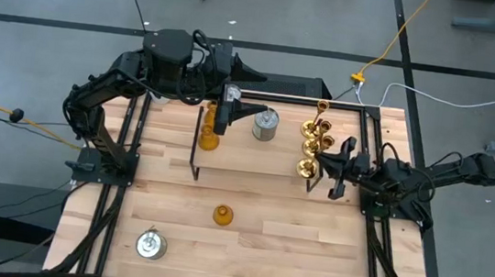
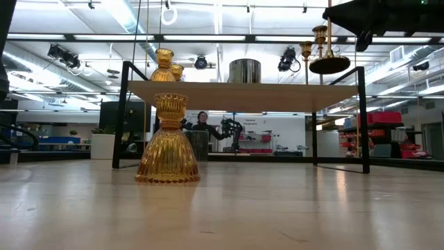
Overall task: Pick & Place candle stick holders
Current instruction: Put the candle holder on the shelf aligned with the other candle holder
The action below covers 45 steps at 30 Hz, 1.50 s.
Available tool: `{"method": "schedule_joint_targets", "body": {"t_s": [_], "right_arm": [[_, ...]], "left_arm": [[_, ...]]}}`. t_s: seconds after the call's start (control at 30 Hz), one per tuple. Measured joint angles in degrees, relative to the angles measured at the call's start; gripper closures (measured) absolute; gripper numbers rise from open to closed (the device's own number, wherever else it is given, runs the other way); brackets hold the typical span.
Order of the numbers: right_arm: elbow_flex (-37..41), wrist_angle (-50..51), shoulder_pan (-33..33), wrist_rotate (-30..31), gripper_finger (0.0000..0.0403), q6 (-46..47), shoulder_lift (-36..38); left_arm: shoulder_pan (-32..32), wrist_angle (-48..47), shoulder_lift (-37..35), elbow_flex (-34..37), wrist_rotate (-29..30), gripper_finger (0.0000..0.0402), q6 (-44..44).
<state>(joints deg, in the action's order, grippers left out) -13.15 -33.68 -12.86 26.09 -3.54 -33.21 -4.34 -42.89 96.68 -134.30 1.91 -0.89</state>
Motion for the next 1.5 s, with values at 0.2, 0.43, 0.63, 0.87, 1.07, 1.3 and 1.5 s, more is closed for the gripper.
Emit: {"method": "schedule_joint_targets", "body": {"t_s": [0.2,0.43,0.63,0.87,1.07,1.3,1.5], "right_arm": [[0.0,1.8,0.0,0.0,0.0402,-0.2,0.0],[0.0,3.7,0.0,2.2,0.0402,-1.2,0.0],[0.0,5.5,0.0,3.9,0.0402,-0.3,-0.1],[1.2,5.9,0.2,5.4,0.0402,1.2,-0.1],[4.5,-0.3,0.2,6.0,0.0402,2.5,0.0],[5.3,-3.2,0.2,9.0,0.0402,0.0,-0.1],[5.3,-3.1,0.2,9.0,0.0401,-0.1,-0.1]], "left_arm": [[0.0,0.0,0.0,0.0,0.0,0.0069,0.0],[0.0,0.0,0.0,0.0,0.0,0.0069,0.0],[0.0,0.0,0.0,0.0,0.0,0.0069,0.1],[0.0,0.0,0.0,0.0,0.0,0.0069,0.1],[0.0,0.0,0.0,0.0,0.0,0.0069,0.1],[0.0,0.0,0.0,0.0,0.0,0.0069,0.1],[0.0,0.0,0.0,0.0,0.0,0.0069,0.0]]}}
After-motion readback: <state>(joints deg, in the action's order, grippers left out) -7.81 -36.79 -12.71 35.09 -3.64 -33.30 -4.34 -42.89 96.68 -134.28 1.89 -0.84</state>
